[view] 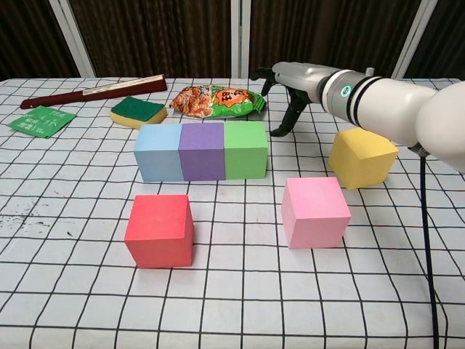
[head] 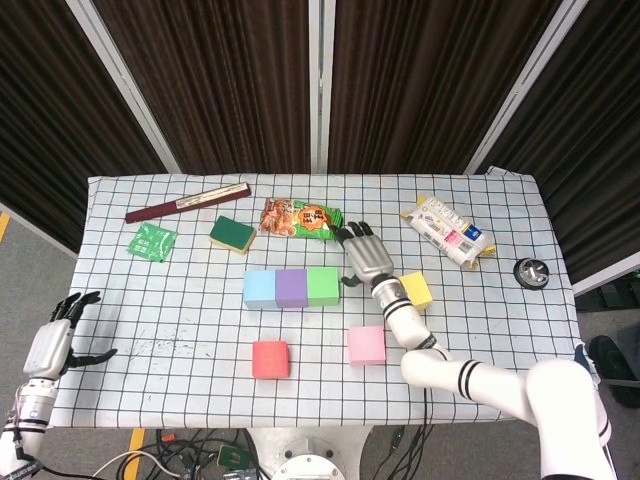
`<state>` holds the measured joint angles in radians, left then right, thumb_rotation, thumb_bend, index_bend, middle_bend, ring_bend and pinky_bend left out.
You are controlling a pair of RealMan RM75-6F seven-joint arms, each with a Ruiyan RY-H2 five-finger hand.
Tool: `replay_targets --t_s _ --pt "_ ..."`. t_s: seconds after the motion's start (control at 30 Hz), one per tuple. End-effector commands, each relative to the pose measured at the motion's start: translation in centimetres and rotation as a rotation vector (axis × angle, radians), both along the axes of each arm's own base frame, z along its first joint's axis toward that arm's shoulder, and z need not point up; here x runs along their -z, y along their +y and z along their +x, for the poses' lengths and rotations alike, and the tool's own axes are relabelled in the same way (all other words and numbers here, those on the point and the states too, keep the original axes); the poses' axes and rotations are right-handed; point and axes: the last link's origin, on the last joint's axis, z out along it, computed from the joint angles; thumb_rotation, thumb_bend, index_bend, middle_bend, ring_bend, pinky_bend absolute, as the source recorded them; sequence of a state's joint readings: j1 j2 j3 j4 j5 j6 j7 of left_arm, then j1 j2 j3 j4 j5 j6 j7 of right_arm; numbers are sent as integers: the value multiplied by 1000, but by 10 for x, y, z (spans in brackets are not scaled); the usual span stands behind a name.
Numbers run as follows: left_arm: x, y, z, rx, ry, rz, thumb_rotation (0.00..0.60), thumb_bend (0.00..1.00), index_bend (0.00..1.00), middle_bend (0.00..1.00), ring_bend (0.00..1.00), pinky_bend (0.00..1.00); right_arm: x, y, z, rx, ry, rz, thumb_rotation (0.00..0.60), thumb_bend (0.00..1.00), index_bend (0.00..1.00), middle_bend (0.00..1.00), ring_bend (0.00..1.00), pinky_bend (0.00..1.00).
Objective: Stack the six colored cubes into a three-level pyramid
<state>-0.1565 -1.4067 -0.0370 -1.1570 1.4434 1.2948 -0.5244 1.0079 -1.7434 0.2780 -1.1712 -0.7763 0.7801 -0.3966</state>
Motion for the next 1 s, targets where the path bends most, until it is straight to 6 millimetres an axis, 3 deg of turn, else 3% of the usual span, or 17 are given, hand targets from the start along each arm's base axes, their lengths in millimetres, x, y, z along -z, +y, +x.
replay_targets --t_s 0.03,0.2,0.33,0.53,1.0 --pt "0 0 0 0 -1 -1 600 0 133 161 42 60 -15 1 -4 -10 24 7 600 145 0 158 0 0" --pt "1 1 1 3 -3 -3 600 0 133 161 42 60 -42 8 0 -3 9 25 600 130 0 150 0 0" --pt "1 2 2 7 -7 -3 600 0 133 161 42 59 -46 20 9 10 -44 68 600 99 0 149 0 0" --pt "0 1 3 9 -7 -3 600 0 133 161 42 60 -33 33 23 -13 -65 115 600 69 0 132 0 0" --pt "1 0 -1 -4 -13 -4 600 0 133 161 42 60 6 35 35 -9 -51 141 600 76 0 183 0 0"
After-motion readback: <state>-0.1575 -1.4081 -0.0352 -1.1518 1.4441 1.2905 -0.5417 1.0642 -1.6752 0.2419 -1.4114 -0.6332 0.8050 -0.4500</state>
